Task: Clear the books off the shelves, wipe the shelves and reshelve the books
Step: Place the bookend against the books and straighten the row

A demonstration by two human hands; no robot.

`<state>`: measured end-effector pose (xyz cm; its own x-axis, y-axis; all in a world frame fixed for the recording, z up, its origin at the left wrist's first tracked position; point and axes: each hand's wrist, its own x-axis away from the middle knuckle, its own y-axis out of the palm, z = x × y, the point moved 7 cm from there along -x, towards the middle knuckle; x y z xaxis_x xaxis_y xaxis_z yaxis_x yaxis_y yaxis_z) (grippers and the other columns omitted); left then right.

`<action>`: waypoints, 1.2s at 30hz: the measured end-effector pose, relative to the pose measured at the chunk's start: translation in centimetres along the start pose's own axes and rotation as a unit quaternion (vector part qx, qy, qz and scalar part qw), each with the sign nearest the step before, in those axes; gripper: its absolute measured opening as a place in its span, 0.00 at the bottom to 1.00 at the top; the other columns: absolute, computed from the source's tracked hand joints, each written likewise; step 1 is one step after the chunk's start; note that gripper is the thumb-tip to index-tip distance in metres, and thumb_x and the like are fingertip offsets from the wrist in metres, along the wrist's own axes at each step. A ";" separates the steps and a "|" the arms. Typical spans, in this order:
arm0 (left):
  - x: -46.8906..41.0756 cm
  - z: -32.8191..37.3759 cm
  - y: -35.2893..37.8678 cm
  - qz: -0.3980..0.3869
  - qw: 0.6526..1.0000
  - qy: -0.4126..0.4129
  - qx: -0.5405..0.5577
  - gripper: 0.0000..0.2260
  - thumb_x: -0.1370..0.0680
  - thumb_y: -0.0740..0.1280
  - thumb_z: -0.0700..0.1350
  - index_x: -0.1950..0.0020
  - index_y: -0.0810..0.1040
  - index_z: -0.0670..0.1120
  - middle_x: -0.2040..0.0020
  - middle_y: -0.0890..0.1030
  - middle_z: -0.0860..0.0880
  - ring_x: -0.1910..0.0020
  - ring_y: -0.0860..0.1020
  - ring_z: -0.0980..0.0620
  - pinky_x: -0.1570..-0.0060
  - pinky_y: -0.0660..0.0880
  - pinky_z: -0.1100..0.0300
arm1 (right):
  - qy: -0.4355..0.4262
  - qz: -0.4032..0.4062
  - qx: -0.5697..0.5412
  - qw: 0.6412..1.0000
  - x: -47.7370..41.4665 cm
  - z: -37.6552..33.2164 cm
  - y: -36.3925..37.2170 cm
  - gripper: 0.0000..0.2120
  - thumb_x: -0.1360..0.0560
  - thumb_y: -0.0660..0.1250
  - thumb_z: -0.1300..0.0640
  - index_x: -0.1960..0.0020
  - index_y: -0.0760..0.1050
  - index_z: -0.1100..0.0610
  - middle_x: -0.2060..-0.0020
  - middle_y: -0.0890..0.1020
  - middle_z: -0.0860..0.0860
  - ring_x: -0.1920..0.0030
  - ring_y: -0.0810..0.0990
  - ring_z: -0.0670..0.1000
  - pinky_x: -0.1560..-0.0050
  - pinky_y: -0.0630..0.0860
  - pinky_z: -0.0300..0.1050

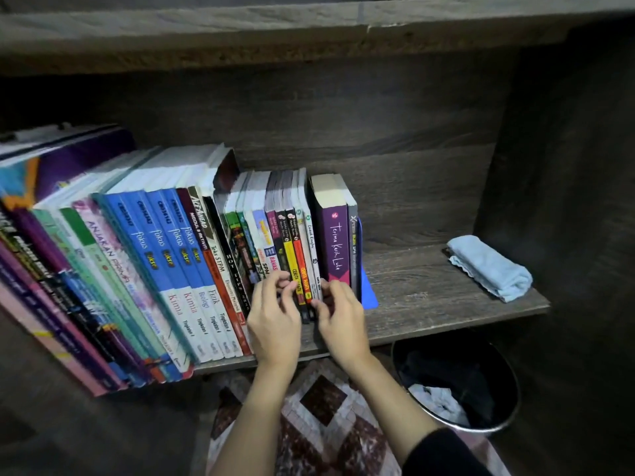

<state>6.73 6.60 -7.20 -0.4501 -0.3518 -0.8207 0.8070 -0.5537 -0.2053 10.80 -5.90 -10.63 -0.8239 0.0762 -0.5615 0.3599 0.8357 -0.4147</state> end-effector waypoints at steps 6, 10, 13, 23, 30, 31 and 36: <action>0.0 -0.2 0.3 -0.006 1.000 0.013 0.000 0.05 0.27 0.69 0.32 0.53 0.80 0.39 0.58 0.79 0.46 0.61 0.79 0.52 0.59 0.75 0.64 | -0.011 0.015 0.014 1.000 0.0 -0.2 0.1 0.08 0.28 0.68 0.68 0.49 0.77 0.65 0.53 0.80 0.58 0.54 0.80 0.58 0.52 0.68 0.38; 0.4 -0.6 0.8 -0.035 0.999 0.013 0.012 0.09 0.27 0.73 0.41 0.50 0.79 0.39 0.55 0.78 0.47 0.59 0.78 0.54 0.57 0.78 0.63 | -0.001 -0.007 0.012 1.000 -0.5 0.7 -0.2 0.05 0.26 0.65 0.67 0.53 0.79 0.66 0.56 0.82 0.59 0.55 0.81 0.58 0.53 0.69 0.36; 0.2 -0.8 1.0 -0.033 0.998 -0.035 0.026 0.12 0.31 0.76 0.41 0.51 0.78 0.41 0.55 0.76 0.51 0.59 0.76 0.57 0.55 0.75 0.66 | 0.037 -0.038 0.046 0.998 -0.5 1.1 0.2 0.05 0.23 0.63 0.64 0.53 0.77 0.65 0.54 0.82 0.58 0.53 0.80 0.58 0.52 0.72 0.46; 1.3 0.2 2.2 -0.027 0.998 -0.060 -0.021 0.12 0.29 0.74 0.41 0.51 0.73 0.42 0.50 0.69 0.45 0.53 0.77 0.44 0.57 0.78 0.52 | 0.034 0.140 0.011 0.989 -0.8 1.0 -6.0 0.15 0.25 0.63 0.61 0.40 0.73 0.63 0.47 0.77 0.57 0.46 0.75 0.53 0.47 0.64 0.33; 1.8 0.5 2.9 -0.024 0.998 -0.059 -0.016 0.19 0.30 0.75 0.46 0.47 0.69 0.45 0.48 0.67 0.45 0.46 0.73 0.44 0.49 0.76 0.44 | 0.165 -0.036 0.055 0.984 -1.1 4.6 -3.3 0.19 0.23 0.63 0.64 0.32 0.71 0.60 0.42 0.80 0.60 0.41 0.77 0.58 0.44 0.67 0.43; 1.9 0.4 3.0 -0.025 0.998 -0.058 -0.016 0.19 0.31 0.75 0.46 0.47 0.68 0.46 0.47 0.66 0.45 0.46 0.73 0.44 0.49 0.76 0.44 | 0.171 -0.023 0.052 0.984 -1.2 4.8 -3.5 0.17 0.23 0.63 0.64 0.34 0.73 0.60 0.43 0.81 0.60 0.42 0.78 0.59 0.45 0.67 0.43; 2.0 0.1 3.2 0.003 0.999 -0.044 -0.010 0.18 0.30 0.75 0.42 0.48 0.70 0.44 0.48 0.64 0.47 0.46 0.72 0.45 0.41 0.73 0.50 | 0.171 0.009 0.059 0.983 -1.5 4.6 -3.7 0.10 0.24 0.65 0.65 0.43 0.78 0.63 0.51 0.83 0.61 0.48 0.80 0.60 0.50 0.69 0.46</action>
<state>8.42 4.06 -9.43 -0.4766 -0.4201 -0.7722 0.8168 -0.5364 -0.2123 12.71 -11.59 -11.62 -0.9086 0.2864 -0.3040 0.4079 0.7649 -0.4986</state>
